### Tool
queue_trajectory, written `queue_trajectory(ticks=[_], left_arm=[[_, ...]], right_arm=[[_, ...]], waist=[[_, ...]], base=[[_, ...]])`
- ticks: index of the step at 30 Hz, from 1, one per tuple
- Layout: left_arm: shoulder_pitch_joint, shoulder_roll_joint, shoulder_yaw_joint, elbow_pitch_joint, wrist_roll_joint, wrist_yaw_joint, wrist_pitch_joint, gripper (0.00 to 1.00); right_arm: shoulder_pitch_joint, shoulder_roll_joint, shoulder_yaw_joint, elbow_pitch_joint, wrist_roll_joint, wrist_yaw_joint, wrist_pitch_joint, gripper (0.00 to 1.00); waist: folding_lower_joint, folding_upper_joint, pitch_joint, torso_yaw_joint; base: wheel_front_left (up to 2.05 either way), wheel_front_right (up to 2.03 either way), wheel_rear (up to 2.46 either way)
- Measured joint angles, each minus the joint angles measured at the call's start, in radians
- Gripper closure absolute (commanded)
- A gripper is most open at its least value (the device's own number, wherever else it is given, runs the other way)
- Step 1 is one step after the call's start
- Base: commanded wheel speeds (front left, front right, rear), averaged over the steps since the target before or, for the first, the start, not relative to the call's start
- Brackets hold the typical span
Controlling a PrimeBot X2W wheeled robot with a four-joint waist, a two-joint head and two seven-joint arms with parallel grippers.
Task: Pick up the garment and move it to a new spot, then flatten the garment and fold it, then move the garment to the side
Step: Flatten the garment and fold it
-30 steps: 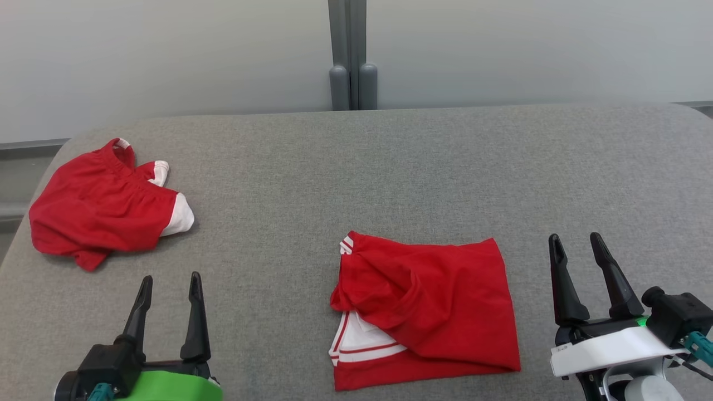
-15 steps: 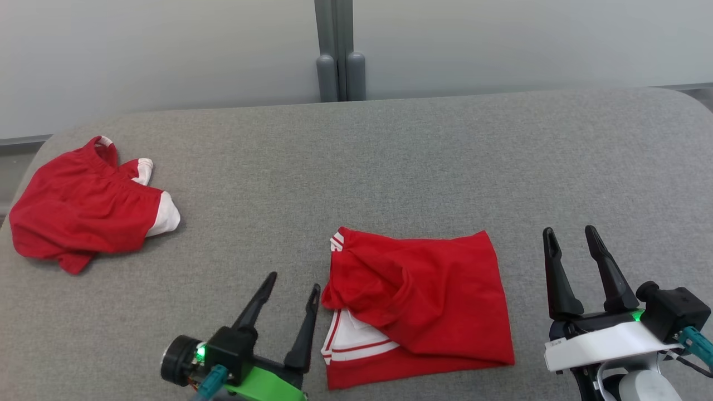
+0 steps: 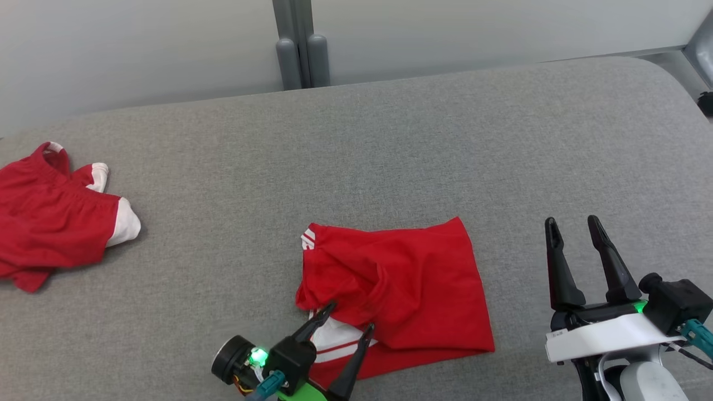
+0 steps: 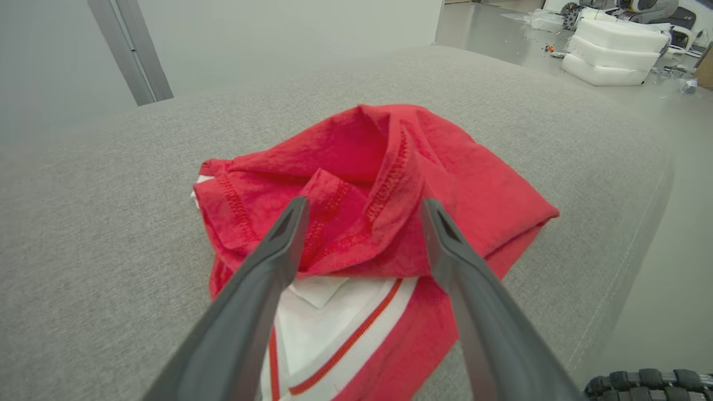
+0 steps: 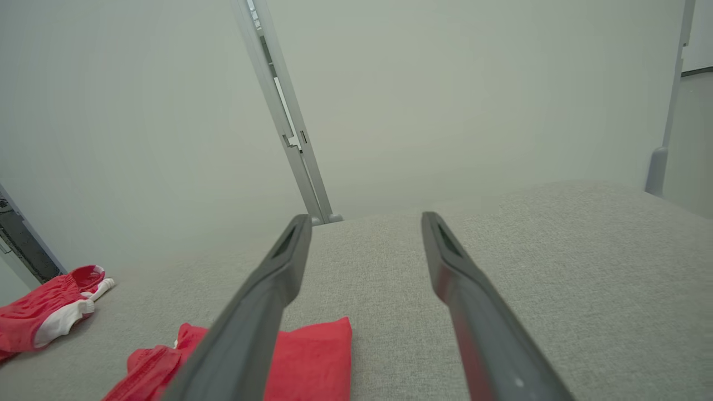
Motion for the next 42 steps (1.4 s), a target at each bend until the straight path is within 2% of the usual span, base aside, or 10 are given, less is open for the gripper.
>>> queue_trajectory(ticks=[8,9,10,11,13,25,37,39,40,42], left_arm=[[-0.040,0.000,-0.040,0.066,-0.014,0.000,0.000,0.00],[-0.044,-0.001,-0.043,0.075,-0.016,0.000,0.000,0.08],[-0.046,-0.001,-0.045,0.081,-0.017,0.000,0.000,0.29],[-0.049,-0.002,-0.048,0.090,-0.019,0.000,0.000,0.60],[-0.056,-0.003,-0.052,0.099,-0.025,0.000,0.000,1.00],[-0.041,0.027,-0.093,0.041,-0.044,0.000,0.000,1.00],[0.059,0.082,-0.165,0.017,-0.164,0.000,0.000,0.98],[0.059,0.075,-0.164,0.033,-0.178,0.000,0.000,0.47],[0.059,0.071,-0.161,0.034,-0.180,0.000,0.000,0.00],[0.059,0.061,-0.154,0.037,-0.183,0.000,0.000,0.00]], right_arm=[[-0.007,0.000,-0.007,-0.002,-0.001,0.000,0.000,0.00],[-0.007,0.000,-0.007,-0.002,-0.002,0.000,0.000,0.00],[-0.007,0.000,-0.007,-0.002,-0.002,0.000,0.000,0.00],[-0.007,0.001,-0.007,-0.002,-0.002,0.000,0.000,0.00],[-0.007,0.002,-0.008,-0.002,-0.003,0.000,0.000,0.00],[0.006,0.006,-0.022,0.001,-0.009,0.000,0.000,0.00],[0.015,0.003,-0.024,0.012,-0.008,0.000,0.000,0.00],[0.015,0.002,-0.023,0.016,-0.008,0.000,0.000,0.00],[0.015,0.001,-0.023,0.018,-0.008,0.000,0.000,0.00],[0.016,-0.002,-0.021,0.021,-0.007,0.000,0.000,0.00]], waist=[[0.0000,0.0000,0.023,-0.031],[0.0000,0.0000,0.024,-0.033],[0.0000,0.0000,0.024,-0.034],[0.0000,0.0000,0.024,-0.035],[0.0000,0.0000,0.023,-0.034],[0.0000,0.0000,0.005,0.004],[0.0000,0.0000,0.000,0.054],[0.0000,0.0000,-0.003,0.059],[0.0000,0.0000,-0.005,0.060],[0.0000,0.0000,-0.010,0.062]], base=[[0.00,0.00,0.00],[0.00,0.00,0.00],[0.00,0.00,0.00],[0.00,0.00,0.00],[0.00,0.00,0.00],[0.00,0.00,0.00],[0.00,0.00,0.00],[0.00,0.00,0.00],[0.00,0.00,0.00],[0.00,0.00,0.00]])
